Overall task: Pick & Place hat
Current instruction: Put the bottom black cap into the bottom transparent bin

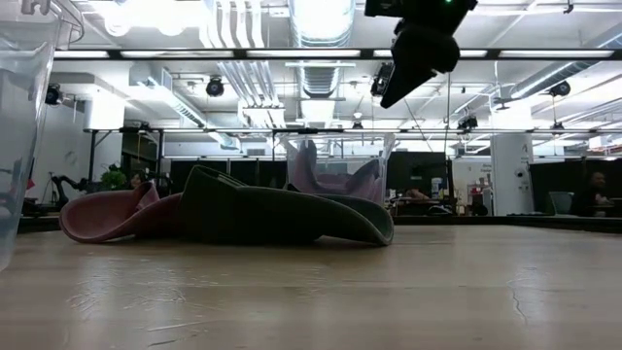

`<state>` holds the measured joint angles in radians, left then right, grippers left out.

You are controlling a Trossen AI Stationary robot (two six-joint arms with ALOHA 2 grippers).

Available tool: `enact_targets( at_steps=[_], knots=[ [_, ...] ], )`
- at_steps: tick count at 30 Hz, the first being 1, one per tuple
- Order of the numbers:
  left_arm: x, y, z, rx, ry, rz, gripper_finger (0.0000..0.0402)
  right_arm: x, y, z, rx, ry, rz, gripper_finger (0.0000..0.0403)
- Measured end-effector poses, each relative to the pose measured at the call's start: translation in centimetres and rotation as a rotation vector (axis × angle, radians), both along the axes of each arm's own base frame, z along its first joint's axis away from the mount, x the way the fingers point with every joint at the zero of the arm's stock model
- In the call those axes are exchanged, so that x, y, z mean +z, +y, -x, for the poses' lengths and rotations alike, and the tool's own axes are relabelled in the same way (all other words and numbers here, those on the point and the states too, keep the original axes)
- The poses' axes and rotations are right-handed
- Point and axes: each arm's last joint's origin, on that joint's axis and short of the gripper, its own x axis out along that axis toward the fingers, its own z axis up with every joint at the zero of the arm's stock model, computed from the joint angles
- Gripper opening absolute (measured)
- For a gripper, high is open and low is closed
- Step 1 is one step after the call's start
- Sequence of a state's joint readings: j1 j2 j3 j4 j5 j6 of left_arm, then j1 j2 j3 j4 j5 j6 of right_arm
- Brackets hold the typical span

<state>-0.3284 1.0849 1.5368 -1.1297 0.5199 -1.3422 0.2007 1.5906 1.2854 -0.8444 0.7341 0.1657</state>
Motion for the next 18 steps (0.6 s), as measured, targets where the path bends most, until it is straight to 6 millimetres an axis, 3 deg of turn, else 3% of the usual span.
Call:
enact_targets(
  at_steps=[10,18],
  knots=[
    [0.1,0.2,-0.1,-0.073,-0.194,-0.166,0.0000,0.5,1.8,-1.8,0.149,-0.187,-0.373,0.0171],
    [1.8,0.7,-0.5,-0.044,-0.496,-0.401,0.0000,1.9,4.4,-3.5,0.421,-0.456,-0.449,0.0153]
  ],
)
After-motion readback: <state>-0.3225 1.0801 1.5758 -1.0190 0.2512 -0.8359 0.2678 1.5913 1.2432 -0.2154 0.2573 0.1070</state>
